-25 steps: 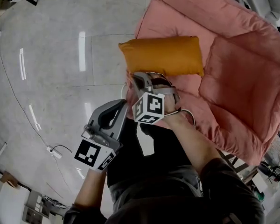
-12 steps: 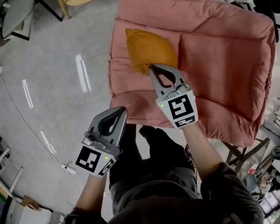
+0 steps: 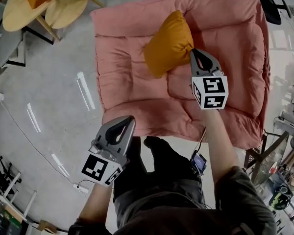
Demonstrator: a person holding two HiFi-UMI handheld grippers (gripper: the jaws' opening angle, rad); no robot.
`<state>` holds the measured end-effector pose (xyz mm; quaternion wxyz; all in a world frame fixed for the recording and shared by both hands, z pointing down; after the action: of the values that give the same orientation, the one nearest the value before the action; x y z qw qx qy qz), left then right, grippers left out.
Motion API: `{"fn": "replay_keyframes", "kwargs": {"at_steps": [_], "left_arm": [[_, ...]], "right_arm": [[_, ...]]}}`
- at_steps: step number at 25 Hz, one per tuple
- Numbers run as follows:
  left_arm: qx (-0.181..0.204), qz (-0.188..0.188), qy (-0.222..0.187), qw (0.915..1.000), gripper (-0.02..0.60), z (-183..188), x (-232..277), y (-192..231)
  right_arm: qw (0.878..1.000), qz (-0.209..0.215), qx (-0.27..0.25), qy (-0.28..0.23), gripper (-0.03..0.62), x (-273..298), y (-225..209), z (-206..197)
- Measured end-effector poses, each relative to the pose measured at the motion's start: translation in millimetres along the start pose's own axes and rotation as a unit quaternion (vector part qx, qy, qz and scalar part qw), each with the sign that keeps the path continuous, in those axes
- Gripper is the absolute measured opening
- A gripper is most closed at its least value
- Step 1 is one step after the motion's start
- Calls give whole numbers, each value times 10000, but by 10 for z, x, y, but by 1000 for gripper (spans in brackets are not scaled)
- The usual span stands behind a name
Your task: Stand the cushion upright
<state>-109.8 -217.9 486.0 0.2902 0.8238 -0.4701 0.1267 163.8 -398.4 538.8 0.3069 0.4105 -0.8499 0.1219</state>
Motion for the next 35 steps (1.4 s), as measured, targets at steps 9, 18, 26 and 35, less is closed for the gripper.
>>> {"fn": "replay_keyframes", "kwargs": {"at_steps": [9, 18, 26, 35], "left_arm": [[229, -186, -11, 9996, 11, 55, 440, -224], [189, -280, 117, 9994, 11, 67, 523, -300], [325, -245, 61, 9992, 11, 236, 238, -401], [578, 78, -480, 9971, 11, 672, -443, -610]], "right_arm": [[9937, -899, 428, 518, 23, 46, -917, -585], [9876, -1208, 859, 517, 29, -158, -1045, -572], [9949, -759, 665, -13, 94, -711, -574, -150], [9901, 362, 848, -1059, 69, -1623, 219, 531]]}}
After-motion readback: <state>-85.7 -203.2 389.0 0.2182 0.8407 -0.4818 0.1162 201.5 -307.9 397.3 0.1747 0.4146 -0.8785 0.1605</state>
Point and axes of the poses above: the fingertips, and each gripper's own axes: x forward along the fingers, y to its left, z out of its top, the point moved 8 cm from there along -x, backward along the fingers, and after that the axes turned 14 degrees about z, right-handed, at the moved point
